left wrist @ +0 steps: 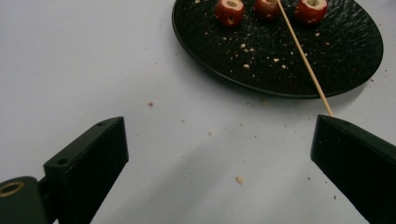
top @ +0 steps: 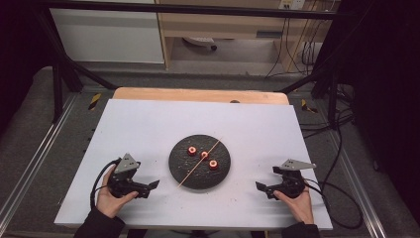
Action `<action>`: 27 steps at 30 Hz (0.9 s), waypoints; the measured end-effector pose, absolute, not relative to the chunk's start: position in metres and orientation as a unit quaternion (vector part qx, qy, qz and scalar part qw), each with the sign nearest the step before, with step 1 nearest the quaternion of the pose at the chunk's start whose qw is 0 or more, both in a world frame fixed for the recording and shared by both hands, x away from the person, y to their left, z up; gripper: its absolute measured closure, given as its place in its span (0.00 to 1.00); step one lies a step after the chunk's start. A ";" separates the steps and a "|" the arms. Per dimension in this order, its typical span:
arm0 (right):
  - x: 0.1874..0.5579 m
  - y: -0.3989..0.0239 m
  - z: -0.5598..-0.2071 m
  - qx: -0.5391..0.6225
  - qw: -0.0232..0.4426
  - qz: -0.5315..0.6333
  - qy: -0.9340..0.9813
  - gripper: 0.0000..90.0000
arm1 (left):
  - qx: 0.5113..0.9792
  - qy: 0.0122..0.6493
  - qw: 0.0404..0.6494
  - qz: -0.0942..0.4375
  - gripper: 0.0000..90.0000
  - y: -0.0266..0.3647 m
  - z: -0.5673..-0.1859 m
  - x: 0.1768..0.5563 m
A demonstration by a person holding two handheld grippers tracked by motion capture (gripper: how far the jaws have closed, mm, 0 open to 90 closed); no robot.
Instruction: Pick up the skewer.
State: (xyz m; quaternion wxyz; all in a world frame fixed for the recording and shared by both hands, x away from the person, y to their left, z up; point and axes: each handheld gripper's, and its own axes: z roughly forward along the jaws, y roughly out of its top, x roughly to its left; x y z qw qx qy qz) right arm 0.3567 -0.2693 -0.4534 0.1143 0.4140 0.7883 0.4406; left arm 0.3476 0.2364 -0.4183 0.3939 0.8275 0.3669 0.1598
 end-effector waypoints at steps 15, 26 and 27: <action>0.356 -0.267 -0.452 0.413 0.113 0.437 0.791 0.01 | 0.855 0.347 0.354 0.150 0.06 0.184 -0.396 0.358; 0.357 -0.268 -0.452 0.411 0.113 0.436 0.793 0.01 | 0.871 0.342 0.323 0.141 0.10 0.147 -0.396 0.375; 0.357 -0.267 -0.452 0.412 0.113 0.436 0.792 0.01 | 0.872 0.343 0.320 0.138 0.11 0.144 -0.397 0.376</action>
